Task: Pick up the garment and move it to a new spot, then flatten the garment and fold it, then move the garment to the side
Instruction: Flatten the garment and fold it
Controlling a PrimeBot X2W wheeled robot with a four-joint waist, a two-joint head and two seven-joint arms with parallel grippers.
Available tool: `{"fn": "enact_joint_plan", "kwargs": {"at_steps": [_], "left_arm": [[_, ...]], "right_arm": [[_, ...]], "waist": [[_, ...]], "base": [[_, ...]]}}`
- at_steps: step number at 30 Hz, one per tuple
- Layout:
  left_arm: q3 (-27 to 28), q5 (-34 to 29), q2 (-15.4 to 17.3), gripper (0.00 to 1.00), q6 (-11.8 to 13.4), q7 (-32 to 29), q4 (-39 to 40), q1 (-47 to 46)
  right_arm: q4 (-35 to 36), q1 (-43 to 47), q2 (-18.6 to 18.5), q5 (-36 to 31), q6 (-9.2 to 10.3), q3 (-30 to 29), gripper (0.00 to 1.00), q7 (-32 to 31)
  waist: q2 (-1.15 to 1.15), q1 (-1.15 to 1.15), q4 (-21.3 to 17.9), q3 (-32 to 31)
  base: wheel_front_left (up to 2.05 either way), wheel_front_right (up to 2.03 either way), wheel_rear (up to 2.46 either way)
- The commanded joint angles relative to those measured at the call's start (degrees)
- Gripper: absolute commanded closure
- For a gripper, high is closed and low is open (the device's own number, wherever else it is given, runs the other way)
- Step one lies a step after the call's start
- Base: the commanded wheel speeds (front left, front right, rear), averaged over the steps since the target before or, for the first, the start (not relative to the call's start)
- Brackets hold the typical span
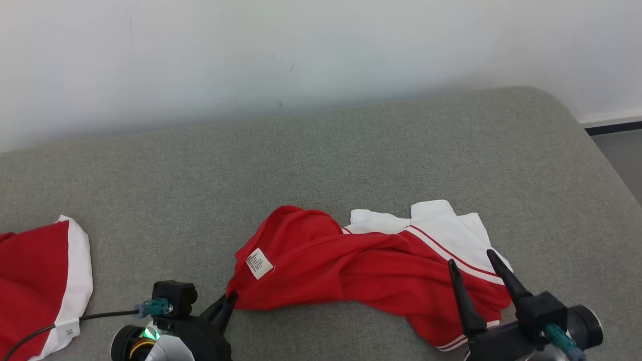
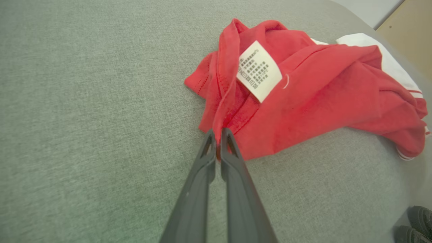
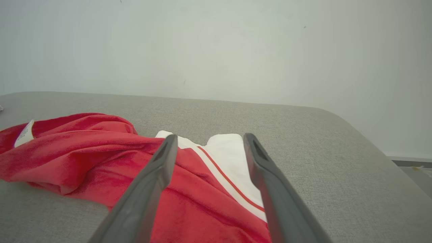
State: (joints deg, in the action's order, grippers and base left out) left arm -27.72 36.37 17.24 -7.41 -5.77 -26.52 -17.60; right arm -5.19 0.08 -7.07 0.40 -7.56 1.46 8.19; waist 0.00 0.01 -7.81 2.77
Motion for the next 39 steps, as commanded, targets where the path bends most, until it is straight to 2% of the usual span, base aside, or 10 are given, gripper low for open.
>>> {"fn": "enact_joint_plan", "kwargs": {"at_steps": [1, 8, 12, 16, 20, 24, 27, 37, 38, 39], "left_arm": [[-0.1, 0.3, 0.3, 1.00, -0.1, 0.6, 0.1, -0.5], [-1.0, -1.5, -0.8, 1.00, 1.2, 3.2, 1.7, -0.7], [-2.0, -2.5, -1.4, 1.00, 1.2, 3.1, 2.7, -2.1], [-2.8, -3.2, -1.8, 1.00, 1.1, 2.9, 3.3, -3.8], [-3.2, -3.6, -2.0, 1.00, 1.2, 2.8, 3.5, -5.1], [-3.3, -3.7, -1.9, 1.00, 1.4, 2.9, 3.7, -5.6], [-3.3, -3.7, -1.5, 1.00, 1.7, 2.9, 3.6, -5.9], [-3.4, -3.5, -1.1, 1.00, 2.0, 2.5, 3.8, -6.5], [-3.5, -3.4, -1.0, 1.00, 2.0, 2.5, 3.8, -6.5], [-3.5, -3.4, -1.0, 1.00, 2.1, 2.5, 3.8, -6.5]], "right_arm": [[-0.2, -1.7, -1.4, 0.8, 0.15, 0.6, 0.00, -1.4], [-5.4, -14.2, -10.6, 6.8, 0.15, 2.6, 0.00, -23.3], [-11.1, -21.5, -13.9, 10.7, 0.16, 1.4, 0.00, -36.1], [-14.4, -25.7, -15.3, 9.8, 0.14, -0.7, 0.00, -43.1], [-15.6, -27.2, -16.3, 7.2, 0.15, -2.8, 0.00, -46.0], [-16.0, -27.2, -15.3, 5.3, 0.15, -4.8, 0.00, -46.6], [-15.6, -26.7, -14.1, 5.7, 0.15, -4.6, 0.00, -46.8], [-17.7, -26.9, -13.9, 6.1, 0.15, -2.7, 0.00, -48.3], [-17.9, -27.0, -13.9, 6.2, 0.15, -2.6, 0.20, -48.3], [-18.1, -27.1, -13.8, 6.3, 0.15, -2.5, 0.74, -48.4]], "waist": [[0.00, -0.01, 0.3, 0.7], [0.00, -0.01, 1.9, 4.8], [0.00, -0.01, 3.8, 7.7], [0.00, -0.01, 5.5, 10.2], [0.00, -0.01, 6.3, 11.7], [0.00, -0.01, 6.3, 12.6], [0.00, -0.01, 6.1, 13.1], [0.00, -0.01, 5.8, 14.0], [0.00, -0.01, 5.9, 14.0], [0.00, -0.01, 5.9, 14.0]], "base": [[0.00, 0.00, 0.00], [0.00, 0.00, 0.00], [0.00, 0.00, 0.00], [0.00, 0.00, 0.00], [0.00, 0.00, 0.00], [0.00, 0.00, 0.00], [0.00, 0.00, 0.00], [0.00, 0.00, 0.00], [0.00, 0.00, 0.00], [0.00, 0.00, 0.00]]}}
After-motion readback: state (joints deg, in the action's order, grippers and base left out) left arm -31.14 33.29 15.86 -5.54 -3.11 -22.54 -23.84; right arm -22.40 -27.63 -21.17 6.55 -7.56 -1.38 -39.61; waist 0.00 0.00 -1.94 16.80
